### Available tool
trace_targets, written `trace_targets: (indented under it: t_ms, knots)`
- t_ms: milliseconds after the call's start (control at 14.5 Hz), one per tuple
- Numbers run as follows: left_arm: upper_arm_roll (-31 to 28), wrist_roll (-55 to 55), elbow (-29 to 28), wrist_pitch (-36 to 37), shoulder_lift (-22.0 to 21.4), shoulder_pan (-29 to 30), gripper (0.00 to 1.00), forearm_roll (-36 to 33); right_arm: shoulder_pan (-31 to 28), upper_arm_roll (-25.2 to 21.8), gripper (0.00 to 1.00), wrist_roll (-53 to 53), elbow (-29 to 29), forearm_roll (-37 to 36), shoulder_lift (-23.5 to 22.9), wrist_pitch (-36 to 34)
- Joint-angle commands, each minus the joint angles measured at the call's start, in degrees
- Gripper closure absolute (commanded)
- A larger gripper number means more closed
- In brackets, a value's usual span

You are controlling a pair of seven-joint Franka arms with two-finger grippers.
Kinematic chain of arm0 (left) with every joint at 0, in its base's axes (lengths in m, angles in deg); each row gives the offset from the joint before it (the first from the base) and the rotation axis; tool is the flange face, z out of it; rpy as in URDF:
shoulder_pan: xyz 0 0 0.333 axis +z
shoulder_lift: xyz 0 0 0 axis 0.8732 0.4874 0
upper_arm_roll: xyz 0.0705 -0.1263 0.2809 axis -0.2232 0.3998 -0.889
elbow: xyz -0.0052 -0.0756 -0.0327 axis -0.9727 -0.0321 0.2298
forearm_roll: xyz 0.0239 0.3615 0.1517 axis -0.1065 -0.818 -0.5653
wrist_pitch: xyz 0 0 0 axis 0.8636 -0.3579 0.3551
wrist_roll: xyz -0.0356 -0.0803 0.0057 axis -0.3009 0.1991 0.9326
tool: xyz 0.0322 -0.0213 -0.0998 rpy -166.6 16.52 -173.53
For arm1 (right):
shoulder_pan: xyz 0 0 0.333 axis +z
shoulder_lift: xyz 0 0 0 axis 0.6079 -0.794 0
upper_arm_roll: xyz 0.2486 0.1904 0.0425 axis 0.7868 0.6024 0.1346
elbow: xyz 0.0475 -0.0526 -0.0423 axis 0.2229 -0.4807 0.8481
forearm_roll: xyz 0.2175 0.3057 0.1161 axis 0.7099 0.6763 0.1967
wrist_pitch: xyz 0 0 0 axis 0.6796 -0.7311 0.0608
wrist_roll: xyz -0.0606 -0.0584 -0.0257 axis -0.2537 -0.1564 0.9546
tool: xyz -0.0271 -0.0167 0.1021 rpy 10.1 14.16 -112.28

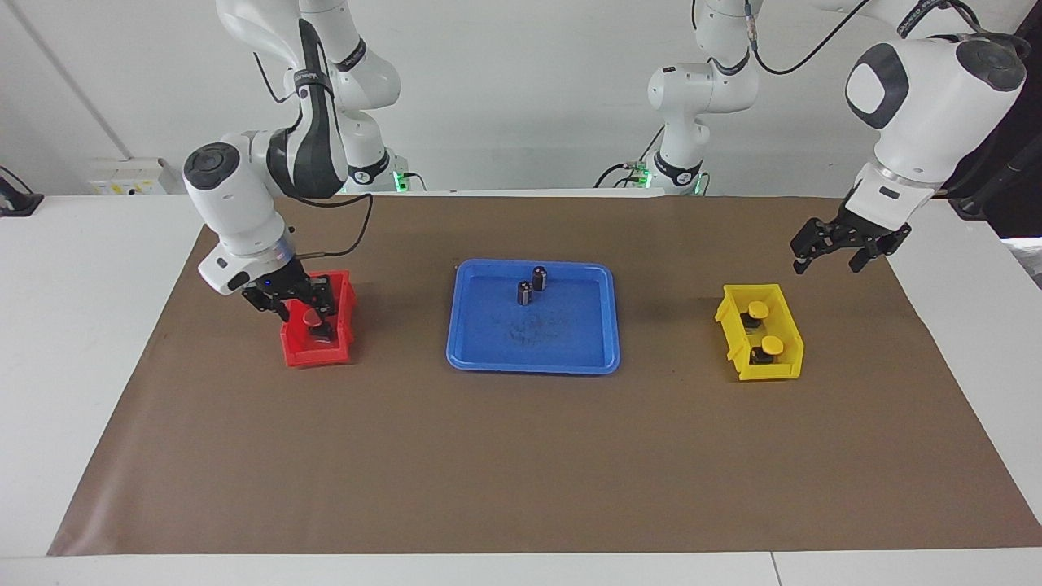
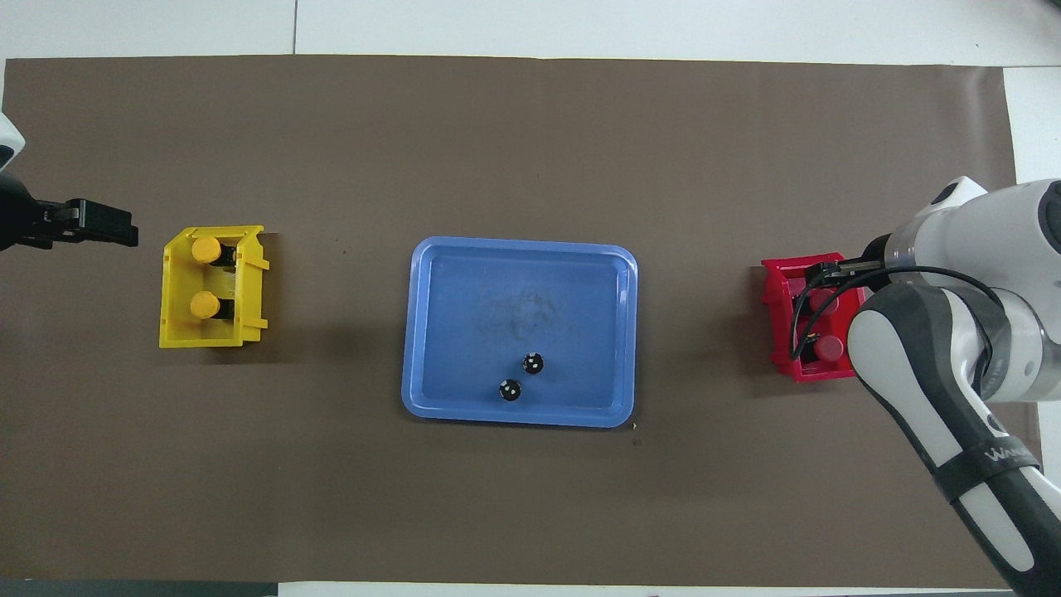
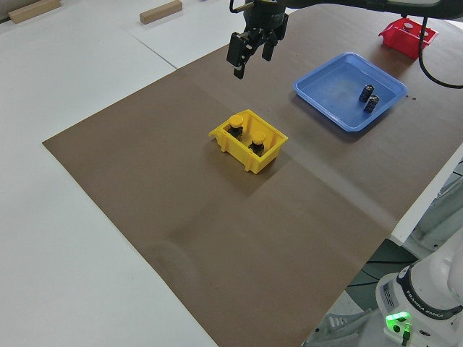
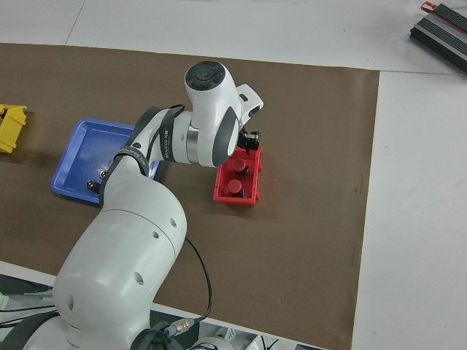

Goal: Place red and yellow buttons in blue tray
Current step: 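Reach into the red caddy and grasp a red button with the right gripper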

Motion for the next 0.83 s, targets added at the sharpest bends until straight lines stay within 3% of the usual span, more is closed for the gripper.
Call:
trace_targets:
  t_ms: [0, 757]
  knots:
    - [-0.3, -0.7, -3.1, -1.6, -1.9, 0.2, 0.0, -1.1, -0.2, -0.1, 0.34, -2.6, -3.8, 1.4, 1.7, 3.5]
    - [-0.3, -0.3, -3.0, -1.4, -2.0, -0.1, 0.0, -1.1, -0.3, -0.2, 0.38, -4.3, -7.2, 1.4, 1.8, 6.9]
